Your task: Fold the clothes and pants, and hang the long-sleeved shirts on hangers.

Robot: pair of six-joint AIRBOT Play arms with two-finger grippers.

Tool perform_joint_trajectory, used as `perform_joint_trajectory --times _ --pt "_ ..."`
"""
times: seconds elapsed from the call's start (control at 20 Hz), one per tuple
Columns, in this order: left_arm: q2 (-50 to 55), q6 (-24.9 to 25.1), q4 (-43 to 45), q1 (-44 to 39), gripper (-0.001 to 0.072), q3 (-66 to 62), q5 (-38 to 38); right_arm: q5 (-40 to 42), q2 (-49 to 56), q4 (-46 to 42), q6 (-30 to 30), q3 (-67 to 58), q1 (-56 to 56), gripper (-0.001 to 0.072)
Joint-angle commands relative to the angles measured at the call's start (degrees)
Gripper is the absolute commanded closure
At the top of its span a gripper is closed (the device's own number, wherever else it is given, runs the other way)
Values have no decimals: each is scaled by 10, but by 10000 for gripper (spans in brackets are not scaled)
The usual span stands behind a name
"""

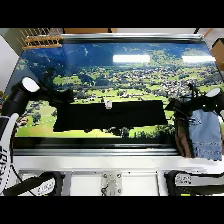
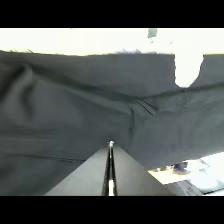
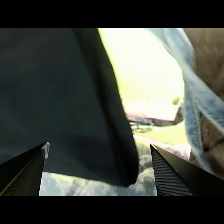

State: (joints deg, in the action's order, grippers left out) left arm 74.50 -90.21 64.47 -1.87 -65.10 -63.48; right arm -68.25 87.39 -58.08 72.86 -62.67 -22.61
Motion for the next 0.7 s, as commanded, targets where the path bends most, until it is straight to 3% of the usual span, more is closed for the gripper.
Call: perform_joint_trajectory --times 0.0,0.25,0.4,0.45,0.55,0.6,0.65 --pt "-25 -25 -2 -61 700 58 55 28 30 56 -58 47 -21 -3" --pt "9 -28 -2 -124 700 38 54 27 80 169 -95 47 4 -2" --pt "32 -29 -2 -149 700 10 55 27 90 172 -95 47 33 5" --pt "41 -29 -2 -156 700 0 54 27 90 170 -98 47 40 98" --pt "56 -29 -2 -168 700 -14 54 25 90 167 -108 46 45 495" --pt "65 -29 -2 -174 700 -22 54 21 89 162 -108 46 44 637" --pt "75 -29 -2 -180 700 -28 55 17 86 143 -106 42 44 699"
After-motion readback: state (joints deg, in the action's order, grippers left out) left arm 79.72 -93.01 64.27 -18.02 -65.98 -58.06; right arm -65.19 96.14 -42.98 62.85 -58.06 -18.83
